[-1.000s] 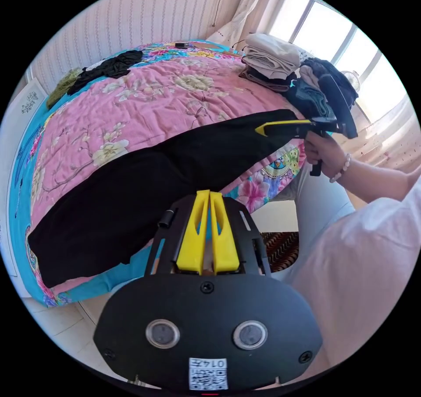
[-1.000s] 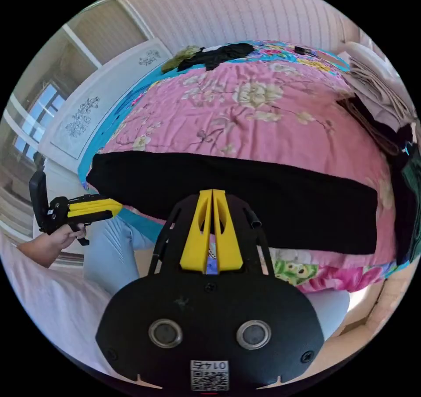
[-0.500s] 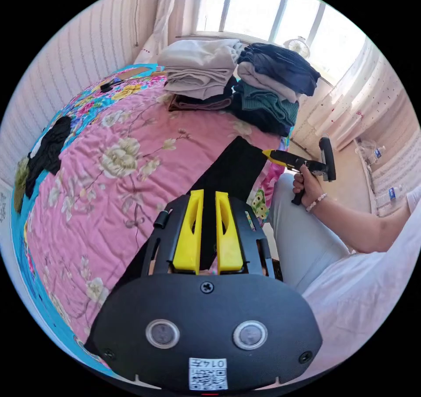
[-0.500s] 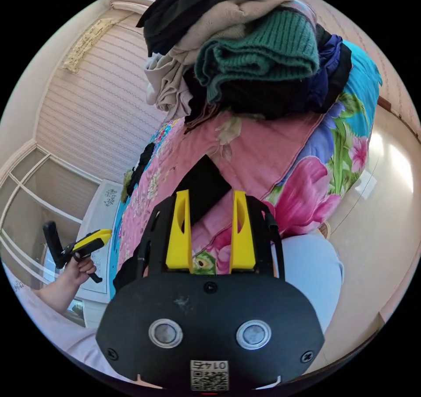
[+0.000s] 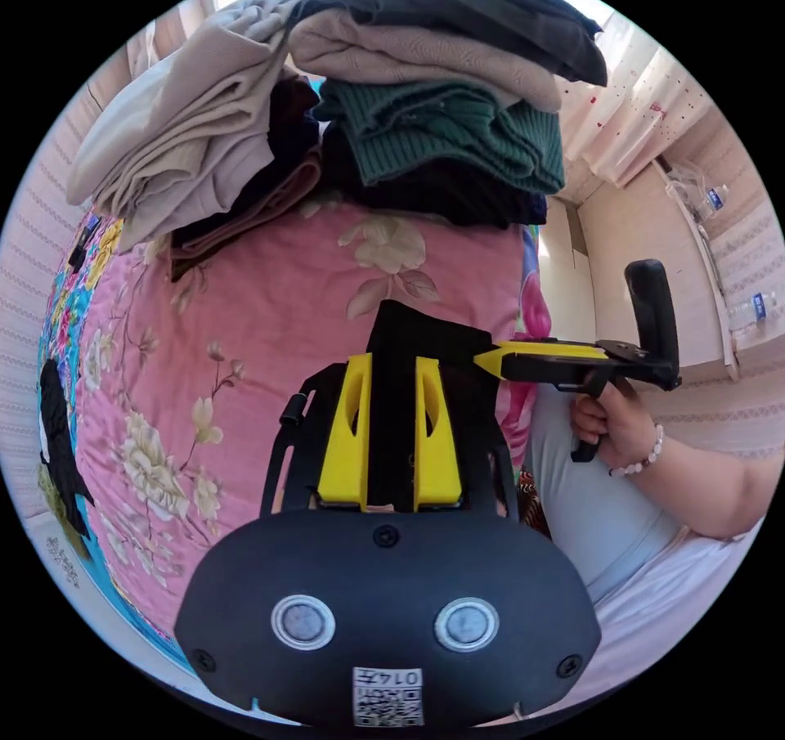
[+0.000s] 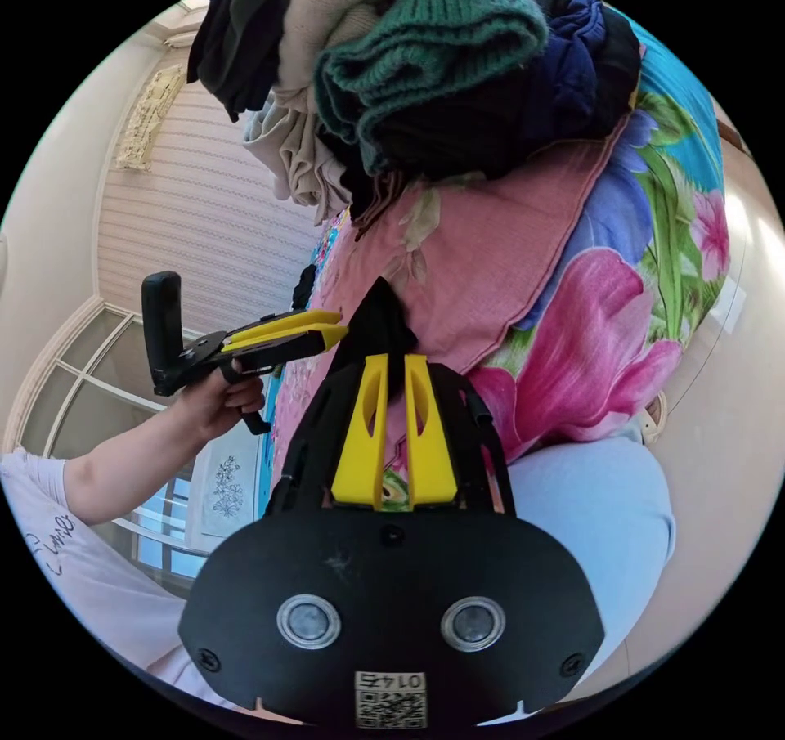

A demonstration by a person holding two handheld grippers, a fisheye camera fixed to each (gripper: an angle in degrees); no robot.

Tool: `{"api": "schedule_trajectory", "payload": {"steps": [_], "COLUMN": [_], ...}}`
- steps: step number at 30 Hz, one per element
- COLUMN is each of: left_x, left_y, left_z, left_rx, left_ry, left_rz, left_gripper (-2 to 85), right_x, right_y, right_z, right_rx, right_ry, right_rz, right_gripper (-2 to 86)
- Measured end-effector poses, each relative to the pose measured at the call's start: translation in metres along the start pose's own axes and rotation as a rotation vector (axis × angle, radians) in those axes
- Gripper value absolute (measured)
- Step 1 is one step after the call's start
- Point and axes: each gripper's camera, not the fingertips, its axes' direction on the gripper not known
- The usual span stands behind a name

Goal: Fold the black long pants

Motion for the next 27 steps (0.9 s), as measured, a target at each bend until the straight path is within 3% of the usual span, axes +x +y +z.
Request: {"api": "schedule_trajectory", "payload": {"steps": [5,13,19,27], "left_x": [-0.002,-0.005,-0.007,-0.028], "left_y": [-0.016,0.019,0.071,0.205], "left_z": [0.03,0.004,-0.056,-0.169], "left_rx": [-0.103,-0.056,0.066,0.292], "left_ry": [0.014,0.042,0.053,0.088], "left_rz": [0.009,-0.088,-0.121,-0.172], "left_gripper": [5.1,-0.6,-0.9,-0.9], "right_x": [0.005,0.009,0.004,-0.089], "right_y": [0.001,0.015,0.033,0.078], "right_z": [-0.001,0.001,0.005,0.036], "right_rx": [0.006,0.026,0.01,-0.129], "right_ry": [0.004,-0.071,-0.277,-0.422], "right_rz": [-0.02,-0.017,-0.04,-0.274], "right_gripper": [2.4,1.9,1.5,1.3]}}
